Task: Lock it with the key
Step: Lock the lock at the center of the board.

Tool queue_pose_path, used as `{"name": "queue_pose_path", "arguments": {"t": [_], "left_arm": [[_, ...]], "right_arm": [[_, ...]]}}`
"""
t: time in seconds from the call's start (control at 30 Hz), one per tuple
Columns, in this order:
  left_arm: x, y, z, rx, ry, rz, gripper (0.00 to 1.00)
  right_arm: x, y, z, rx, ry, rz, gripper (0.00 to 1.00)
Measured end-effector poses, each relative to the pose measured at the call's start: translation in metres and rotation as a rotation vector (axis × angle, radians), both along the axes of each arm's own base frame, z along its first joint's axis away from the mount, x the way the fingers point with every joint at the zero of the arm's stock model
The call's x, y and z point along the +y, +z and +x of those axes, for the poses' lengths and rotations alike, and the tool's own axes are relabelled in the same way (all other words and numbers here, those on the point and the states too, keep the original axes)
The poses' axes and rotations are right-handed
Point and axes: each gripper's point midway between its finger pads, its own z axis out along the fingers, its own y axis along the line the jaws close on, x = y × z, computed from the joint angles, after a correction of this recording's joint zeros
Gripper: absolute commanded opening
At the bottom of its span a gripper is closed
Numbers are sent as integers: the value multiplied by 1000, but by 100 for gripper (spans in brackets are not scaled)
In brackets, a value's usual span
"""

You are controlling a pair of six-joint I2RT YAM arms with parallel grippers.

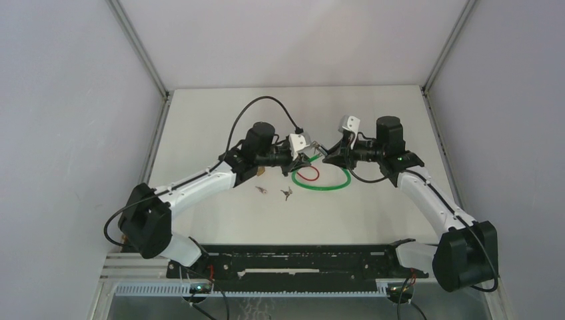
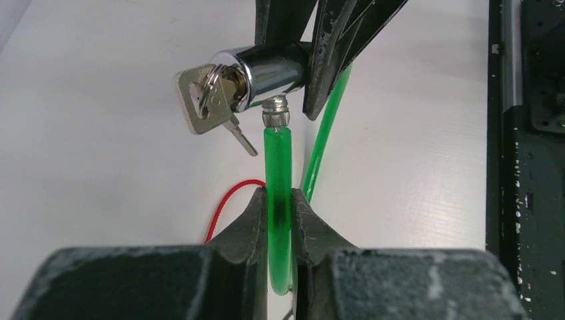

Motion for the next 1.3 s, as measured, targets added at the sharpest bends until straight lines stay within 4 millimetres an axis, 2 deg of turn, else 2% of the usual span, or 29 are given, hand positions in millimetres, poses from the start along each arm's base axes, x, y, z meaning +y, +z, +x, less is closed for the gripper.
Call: {"name": "queue_pose_path", "arguments": {"t": [0.33, 0.6, 0.9, 1.1, 1.3], "left_arm": [[-1, 0, -26, 159, -84, -40, 0], [-1, 7, -43, 284, -144, -85, 0], [-2, -4, -46, 352, -157, -83, 0], [-1, -5, -43, 344, -153, -84, 1], [0, -5, -41, 343, -149, -85, 15]], "right_arm": [[1, 5, -25, -206, 86, -83, 0], [-1, 9, -40, -269, 132, -94, 0], [-1, -4, -42, -310, 134, -96, 0], [1, -4, -39, -338, 128, -102, 0], [1, -4, -38, -350, 126, -106, 0]]}}
